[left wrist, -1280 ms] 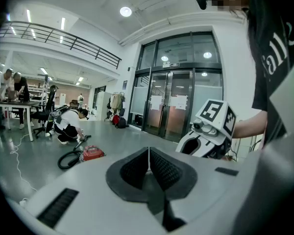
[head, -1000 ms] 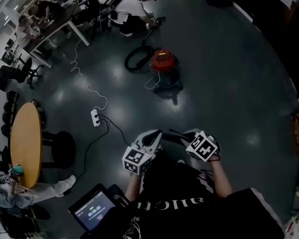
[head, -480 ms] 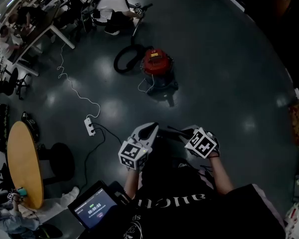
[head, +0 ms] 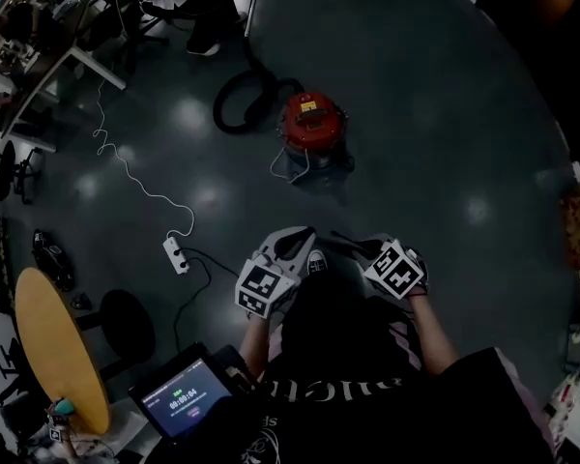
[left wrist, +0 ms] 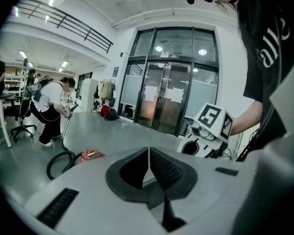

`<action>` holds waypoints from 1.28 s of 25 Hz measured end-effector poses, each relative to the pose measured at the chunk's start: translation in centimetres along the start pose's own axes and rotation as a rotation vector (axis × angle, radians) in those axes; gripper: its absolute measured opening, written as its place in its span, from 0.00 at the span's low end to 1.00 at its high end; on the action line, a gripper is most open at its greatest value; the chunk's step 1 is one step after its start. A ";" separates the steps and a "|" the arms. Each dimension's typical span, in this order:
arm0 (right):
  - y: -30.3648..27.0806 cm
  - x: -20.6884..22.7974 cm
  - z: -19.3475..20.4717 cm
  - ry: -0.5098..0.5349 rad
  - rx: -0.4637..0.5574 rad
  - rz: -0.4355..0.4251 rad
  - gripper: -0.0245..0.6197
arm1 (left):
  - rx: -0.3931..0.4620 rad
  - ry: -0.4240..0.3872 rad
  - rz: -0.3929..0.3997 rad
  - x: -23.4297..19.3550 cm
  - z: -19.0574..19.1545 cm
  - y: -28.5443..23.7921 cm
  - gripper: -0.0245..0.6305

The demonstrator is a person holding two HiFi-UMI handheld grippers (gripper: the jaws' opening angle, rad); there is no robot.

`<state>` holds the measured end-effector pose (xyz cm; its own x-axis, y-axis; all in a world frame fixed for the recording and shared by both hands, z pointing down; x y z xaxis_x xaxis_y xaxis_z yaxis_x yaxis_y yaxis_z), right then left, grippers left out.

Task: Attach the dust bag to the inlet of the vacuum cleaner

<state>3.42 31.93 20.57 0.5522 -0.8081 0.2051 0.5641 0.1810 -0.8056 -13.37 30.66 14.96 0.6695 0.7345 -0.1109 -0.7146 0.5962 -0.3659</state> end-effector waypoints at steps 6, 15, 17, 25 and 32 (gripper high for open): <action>-2.9 3.5 -2.8 -0.001 -0.059 -0.029 0.10 | -0.031 0.056 0.012 -5.0 0.8 -3.2 0.06; -5.5 11.2 -3.0 -0.032 -0.050 -0.072 0.10 | -0.079 0.117 -0.046 -9.3 1.2 -10.3 0.06; -6.2 13.2 -3.0 -0.006 -0.059 -0.088 0.10 | -0.107 0.122 -0.073 -9.9 1.3 -11.9 0.06; -9.6 20.3 -2.8 0.087 -0.093 -0.155 0.10 | -0.161 0.125 -0.124 -12.1 2.0 -18.4 0.06; -14.9 24.6 -1.3 0.106 -0.125 -0.173 0.10 | -0.244 0.054 -0.130 -17.8 4.9 -24.7 0.06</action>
<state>7.81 8.63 36.93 0.3824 -0.8767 0.2918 0.5610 -0.0307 -0.8273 -8.67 4.50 30.52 0.7670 0.6345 -0.0955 -0.5566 0.5839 -0.5910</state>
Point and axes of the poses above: the fingertips, and each gripper's own axes: y backward along the fingers, x to its right, z out of its underside, the point moved 7 cm from there along y, backward along the fingers, and after that the axes turned 4 degrees about -y, right-handed, at the moved point
